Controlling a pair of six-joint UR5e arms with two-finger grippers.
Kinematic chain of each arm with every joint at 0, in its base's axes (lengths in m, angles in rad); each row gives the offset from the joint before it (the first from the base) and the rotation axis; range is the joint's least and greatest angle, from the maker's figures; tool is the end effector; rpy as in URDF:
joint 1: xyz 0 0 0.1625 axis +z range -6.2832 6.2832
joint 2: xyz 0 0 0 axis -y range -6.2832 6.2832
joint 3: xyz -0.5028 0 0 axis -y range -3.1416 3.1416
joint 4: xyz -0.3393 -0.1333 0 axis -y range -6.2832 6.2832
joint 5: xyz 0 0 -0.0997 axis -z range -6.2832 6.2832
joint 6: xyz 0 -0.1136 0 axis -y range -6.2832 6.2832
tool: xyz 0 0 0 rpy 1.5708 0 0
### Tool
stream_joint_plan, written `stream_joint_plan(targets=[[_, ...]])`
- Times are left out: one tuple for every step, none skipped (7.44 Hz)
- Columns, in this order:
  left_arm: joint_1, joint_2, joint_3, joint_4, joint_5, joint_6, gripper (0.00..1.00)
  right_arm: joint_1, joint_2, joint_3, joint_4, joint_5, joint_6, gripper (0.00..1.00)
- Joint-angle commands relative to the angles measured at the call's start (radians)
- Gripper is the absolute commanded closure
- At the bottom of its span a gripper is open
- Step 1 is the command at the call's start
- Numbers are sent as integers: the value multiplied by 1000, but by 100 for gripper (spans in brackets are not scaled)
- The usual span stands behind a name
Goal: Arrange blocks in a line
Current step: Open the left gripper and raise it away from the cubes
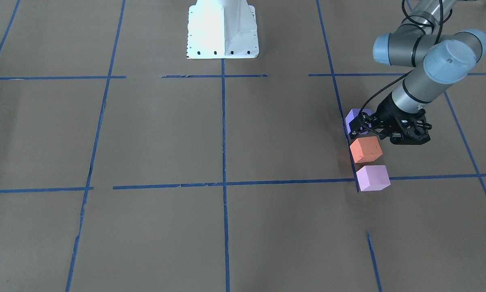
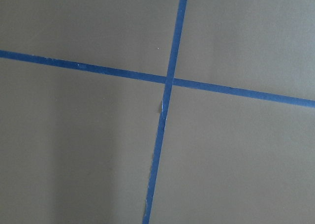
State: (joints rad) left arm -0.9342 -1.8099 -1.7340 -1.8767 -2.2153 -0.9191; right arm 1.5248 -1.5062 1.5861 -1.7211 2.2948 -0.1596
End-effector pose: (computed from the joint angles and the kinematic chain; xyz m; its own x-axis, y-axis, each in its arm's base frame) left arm 0.2842 -0.4939 0.5223 0.6080 -0.0067 -0.7939 0.0525 0.9981 0.0317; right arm 0.0366 -0.4663 0.7291 0.7337 -0.1464 0.6635 0.1646 0.9857 0.0356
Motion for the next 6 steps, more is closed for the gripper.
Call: stream_joint_plan(targets=[[-99, 52, -30, 8, -1, 84, 1, 0, 0, 0, 0, 0, 0, 0], [-122, 81, -30, 7, -1, 156, 1, 0, 0, 0, 0, 0, 0, 0], [-182, 113, -29, 7, -1, 228, 1, 0, 0, 0, 0, 0, 0, 0], [-228, 141, -27, 7, 0, 300, 1, 0, 0, 0, 0, 0, 0, 0], [-274, 174, -24, 7, 9, 363, 1, 0, 0, 0, 0, 0, 0, 0], [-337, 193, -9, 5, 9, 456, 1, 0, 0, 0, 0, 0, 0, 0]])
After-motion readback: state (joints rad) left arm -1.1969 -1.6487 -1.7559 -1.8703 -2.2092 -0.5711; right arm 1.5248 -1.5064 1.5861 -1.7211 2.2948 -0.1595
